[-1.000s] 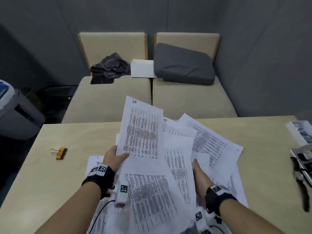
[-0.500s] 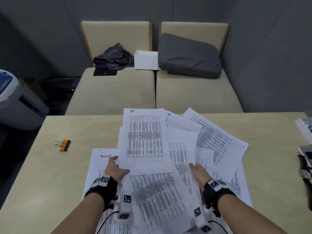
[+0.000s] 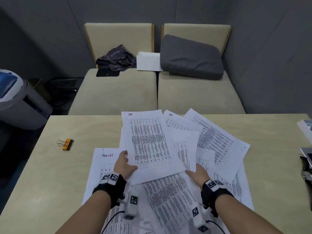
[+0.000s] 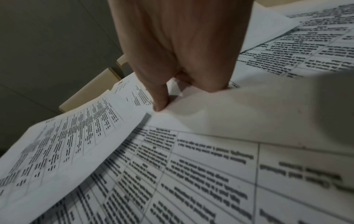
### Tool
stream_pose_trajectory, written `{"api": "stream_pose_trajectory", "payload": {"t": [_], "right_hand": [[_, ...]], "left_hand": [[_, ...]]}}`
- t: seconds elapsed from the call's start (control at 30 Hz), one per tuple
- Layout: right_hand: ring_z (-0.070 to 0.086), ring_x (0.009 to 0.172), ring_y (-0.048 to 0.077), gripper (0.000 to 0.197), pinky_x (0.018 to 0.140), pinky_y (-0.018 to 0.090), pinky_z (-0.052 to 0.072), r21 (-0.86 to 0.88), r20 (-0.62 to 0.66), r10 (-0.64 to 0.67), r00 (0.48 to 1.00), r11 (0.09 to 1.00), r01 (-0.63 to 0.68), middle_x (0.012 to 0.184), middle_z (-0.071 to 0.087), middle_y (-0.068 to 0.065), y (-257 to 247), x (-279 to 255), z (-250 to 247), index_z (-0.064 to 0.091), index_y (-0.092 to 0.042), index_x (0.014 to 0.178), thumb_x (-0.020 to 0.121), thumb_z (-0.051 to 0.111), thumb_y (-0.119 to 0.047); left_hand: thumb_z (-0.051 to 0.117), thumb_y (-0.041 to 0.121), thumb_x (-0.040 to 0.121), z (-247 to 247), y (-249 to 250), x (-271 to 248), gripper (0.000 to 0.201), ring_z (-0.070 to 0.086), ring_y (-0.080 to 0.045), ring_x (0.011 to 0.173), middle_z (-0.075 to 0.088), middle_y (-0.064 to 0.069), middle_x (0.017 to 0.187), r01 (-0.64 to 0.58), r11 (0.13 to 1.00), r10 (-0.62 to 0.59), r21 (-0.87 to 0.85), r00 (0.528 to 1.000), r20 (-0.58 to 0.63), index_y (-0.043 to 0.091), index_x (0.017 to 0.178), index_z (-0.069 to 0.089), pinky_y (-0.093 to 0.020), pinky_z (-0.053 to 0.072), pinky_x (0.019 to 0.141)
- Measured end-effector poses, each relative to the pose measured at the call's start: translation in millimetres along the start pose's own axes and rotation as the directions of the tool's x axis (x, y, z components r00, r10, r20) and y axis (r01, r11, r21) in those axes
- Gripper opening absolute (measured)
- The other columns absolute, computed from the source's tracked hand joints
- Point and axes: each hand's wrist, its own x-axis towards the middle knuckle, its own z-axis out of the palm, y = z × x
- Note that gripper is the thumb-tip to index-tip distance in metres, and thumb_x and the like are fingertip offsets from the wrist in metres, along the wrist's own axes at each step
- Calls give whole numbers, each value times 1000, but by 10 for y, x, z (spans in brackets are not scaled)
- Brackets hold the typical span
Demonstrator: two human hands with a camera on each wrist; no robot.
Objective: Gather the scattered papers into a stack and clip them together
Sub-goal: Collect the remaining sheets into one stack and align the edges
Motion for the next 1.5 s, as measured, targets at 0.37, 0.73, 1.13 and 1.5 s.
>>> {"api": "stream_pose_trajectory", "payload": {"t": [0.37,0.73,1.13,1.5], "right_hand": [[30,142,29,51,114,33,25,116,-86,147,985,984,-137,154,29,16,-65,4,-9,26,3,146,104,29,-25],[41,136,26,96,113,39,31,269,30,54,998,961,-60,149,40,7,-61,3,8,35,-10,145,76,51,-74],[51,125,27,51,107,37,36,247,42,-96,995,966,83,133,55,7,-41,-184,-123,44,-8,138,89,61,-2],[60,112,24,49,104,39,44,453,20,-358,933,835,311,124,60,2,-792,-669,-535,47,-12,132,87,60,2]], "left_hand": [[82,13,69,-56,-205,-120,77,64,-25,89,61,-17,122,34,974,-80,223,976,203,7,134,42,-37,57,79],[75,10,74,138,66,-185,29,63,-18,69,64,-6,84,-127,958,74,255,975,209,10,93,53,-31,54,62],[76,48,72,303,234,-136,94,45,-28,126,39,-18,140,-72,970,59,233,996,60,3,141,31,-38,40,106],[73,35,80,-112,600,-461,45,59,-29,113,58,2,97,-338,912,323,-231,941,-102,16,107,43,-34,50,86]]}}
